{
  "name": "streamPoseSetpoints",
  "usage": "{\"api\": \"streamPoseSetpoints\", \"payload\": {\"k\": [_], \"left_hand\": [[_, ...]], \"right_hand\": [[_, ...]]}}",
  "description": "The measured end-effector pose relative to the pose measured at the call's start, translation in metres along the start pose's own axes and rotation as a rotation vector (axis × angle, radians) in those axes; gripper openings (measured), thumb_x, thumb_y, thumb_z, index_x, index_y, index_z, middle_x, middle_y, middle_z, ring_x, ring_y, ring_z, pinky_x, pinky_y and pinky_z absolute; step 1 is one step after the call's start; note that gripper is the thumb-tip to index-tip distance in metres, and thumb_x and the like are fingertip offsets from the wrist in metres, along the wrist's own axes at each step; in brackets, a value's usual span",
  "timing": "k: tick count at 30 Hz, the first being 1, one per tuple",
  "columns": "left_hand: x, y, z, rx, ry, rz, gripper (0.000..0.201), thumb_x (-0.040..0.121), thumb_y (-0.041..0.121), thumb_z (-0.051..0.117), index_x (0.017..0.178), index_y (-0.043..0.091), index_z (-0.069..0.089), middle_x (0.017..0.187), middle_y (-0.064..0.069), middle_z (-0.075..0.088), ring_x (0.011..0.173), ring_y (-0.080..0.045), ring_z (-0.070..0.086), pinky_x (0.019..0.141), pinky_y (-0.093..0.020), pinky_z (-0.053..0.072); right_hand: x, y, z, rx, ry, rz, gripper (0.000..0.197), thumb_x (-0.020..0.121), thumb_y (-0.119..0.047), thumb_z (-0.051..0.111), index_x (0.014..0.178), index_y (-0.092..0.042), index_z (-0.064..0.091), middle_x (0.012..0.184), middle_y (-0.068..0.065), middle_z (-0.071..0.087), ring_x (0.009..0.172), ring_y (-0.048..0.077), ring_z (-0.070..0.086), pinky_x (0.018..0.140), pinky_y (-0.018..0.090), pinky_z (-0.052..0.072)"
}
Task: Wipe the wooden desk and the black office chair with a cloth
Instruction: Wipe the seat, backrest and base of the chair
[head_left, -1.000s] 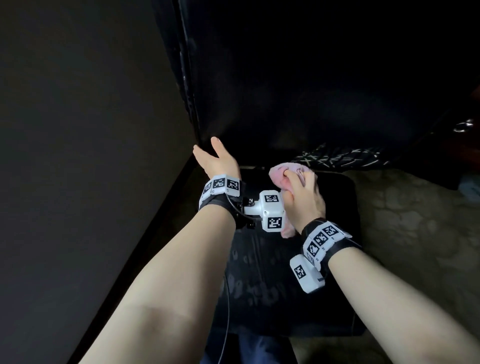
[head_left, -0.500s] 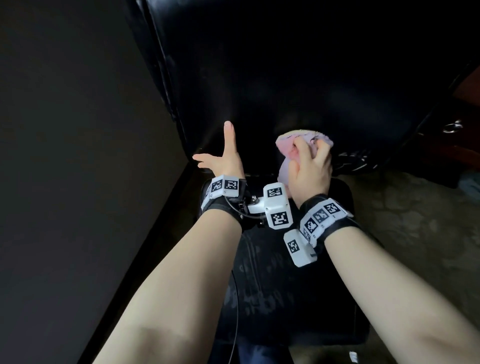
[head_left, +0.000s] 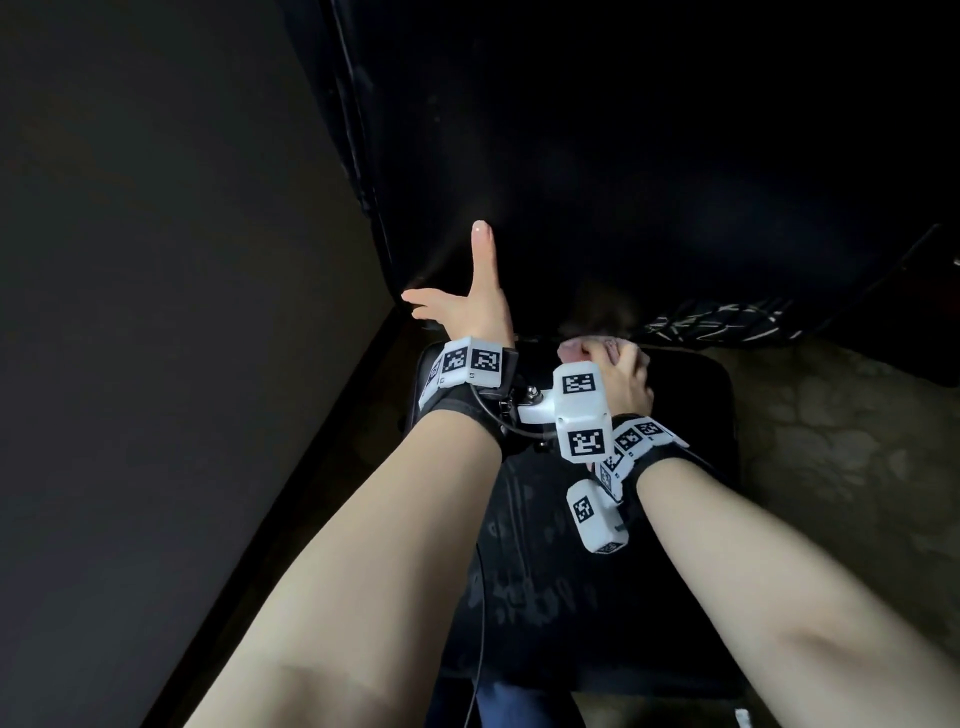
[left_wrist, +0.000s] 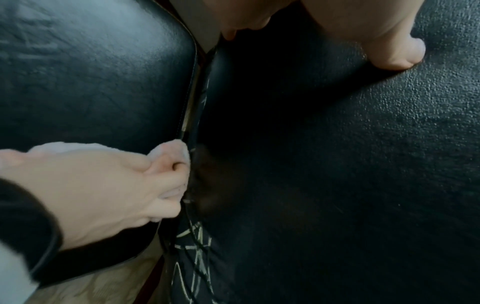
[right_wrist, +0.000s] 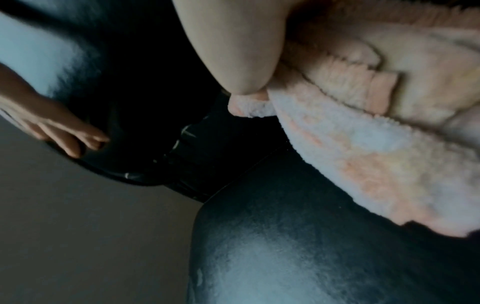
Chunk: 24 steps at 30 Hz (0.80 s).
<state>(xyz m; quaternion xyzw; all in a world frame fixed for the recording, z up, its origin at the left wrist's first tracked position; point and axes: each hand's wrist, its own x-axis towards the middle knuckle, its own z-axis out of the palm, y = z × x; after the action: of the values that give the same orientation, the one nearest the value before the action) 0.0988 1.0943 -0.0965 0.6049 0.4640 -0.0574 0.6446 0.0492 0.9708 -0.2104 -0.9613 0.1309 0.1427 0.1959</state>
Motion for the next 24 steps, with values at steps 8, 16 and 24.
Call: {"api": "streamPoseSetpoints", "payload": {"k": [8,16,24], "left_hand": [[-0.031,0.012,0.011,-0.047,0.038,-0.114,0.102,0.080,0.077,0.038,0.152,0.018,-0.004,0.160,-0.003,0.004,0.145,-0.029,0.013,0.116,-0.046,0.005],[-0.056,0.014,0.040,-0.085,-0.024,-0.198,0.109,0.075,0.080,0.043,0.151,0.022,-0.007,0.159,-0.005,0.006,0.144,-0.030,0.015,0.117,-0.049,0.010],[-0.048,0.015,0.037,-0.017,-0.016,-0.167,0.111,0.070,0.082,0.047,0.152,0.021,0.007,0.155,-0.004,0.024,0.139,-0.033,0.027,0.114,-0.050,0.022]], "right_hand": [[-0.038,0.017,-0.052,0.214,0.155,-0.119,0.039,0.090,-0.029,0.048,0.129,-0.024,0.047,0.136,0.006,0.033,0.114,0.028,0.045,0.095,0.043,0.042],[-0.024,0.028,-0.084,0.208,0.698,-0.269,0.041,0.079,-0.009,0.054,0.118,-0.019,0.047,0.123,0.015,0.034,0.096,0.042,0.057,0.079,0.045,0.052],[0.009,0.023,-0.079,0.113,0.660,-0.232,0.042,0.078,-0.013,0.045,0.118,-0.022,0.050,0.121,0.019,0.044,0.094,0.043,0.057,0.078,0.051,0.050]]}}
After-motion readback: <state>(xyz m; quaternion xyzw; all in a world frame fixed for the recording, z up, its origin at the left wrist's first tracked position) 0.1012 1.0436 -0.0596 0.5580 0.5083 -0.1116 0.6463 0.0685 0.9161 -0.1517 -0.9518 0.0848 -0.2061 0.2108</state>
